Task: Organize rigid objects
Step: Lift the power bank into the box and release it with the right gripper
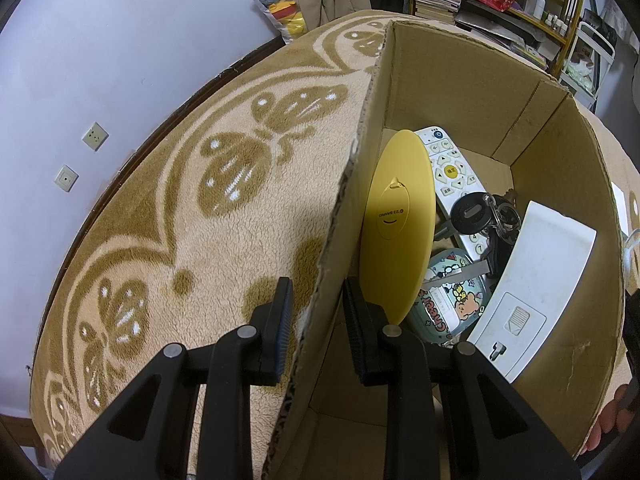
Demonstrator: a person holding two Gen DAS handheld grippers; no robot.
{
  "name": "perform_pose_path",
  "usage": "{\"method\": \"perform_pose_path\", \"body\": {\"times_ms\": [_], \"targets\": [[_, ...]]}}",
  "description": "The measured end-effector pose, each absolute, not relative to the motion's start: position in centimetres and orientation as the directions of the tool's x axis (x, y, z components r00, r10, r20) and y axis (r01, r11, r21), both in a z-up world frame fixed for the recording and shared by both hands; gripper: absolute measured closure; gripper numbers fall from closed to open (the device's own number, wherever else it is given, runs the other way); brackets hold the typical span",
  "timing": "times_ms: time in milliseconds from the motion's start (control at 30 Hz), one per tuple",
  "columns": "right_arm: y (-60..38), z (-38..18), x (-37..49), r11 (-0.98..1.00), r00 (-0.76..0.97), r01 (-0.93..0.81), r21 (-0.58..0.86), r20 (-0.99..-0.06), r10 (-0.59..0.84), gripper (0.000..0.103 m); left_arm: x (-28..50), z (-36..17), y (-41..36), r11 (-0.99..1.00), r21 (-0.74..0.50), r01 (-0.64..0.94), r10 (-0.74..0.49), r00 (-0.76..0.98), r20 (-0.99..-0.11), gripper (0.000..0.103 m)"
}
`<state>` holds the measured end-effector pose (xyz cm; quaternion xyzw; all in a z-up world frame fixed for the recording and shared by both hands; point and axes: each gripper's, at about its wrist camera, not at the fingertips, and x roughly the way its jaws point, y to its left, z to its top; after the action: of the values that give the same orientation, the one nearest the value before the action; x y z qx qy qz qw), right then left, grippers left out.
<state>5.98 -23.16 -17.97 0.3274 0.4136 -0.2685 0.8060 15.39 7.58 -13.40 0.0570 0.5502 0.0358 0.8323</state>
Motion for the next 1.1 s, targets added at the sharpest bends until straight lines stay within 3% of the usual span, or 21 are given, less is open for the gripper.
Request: {"method": "perform_pose_path", "body": {"times_ms": [700,1100], "targets": [[-20.1,-14.8,7.5,0.721,0.631,0.577,0.385,-0.770,-0.094,0.074,15.4,-13.4,7.6,0.991,0.136,0.004,0.124,0.392,-0.912,0.078],[-17.4,-9.6,9.3,0.802,0.731,0.443,0.401,-0.679,-0.064,0.074,15.5,-13.5,7.6,0.990,0.138,0.004,0.125,0.390,-0.912,0.078]]}}
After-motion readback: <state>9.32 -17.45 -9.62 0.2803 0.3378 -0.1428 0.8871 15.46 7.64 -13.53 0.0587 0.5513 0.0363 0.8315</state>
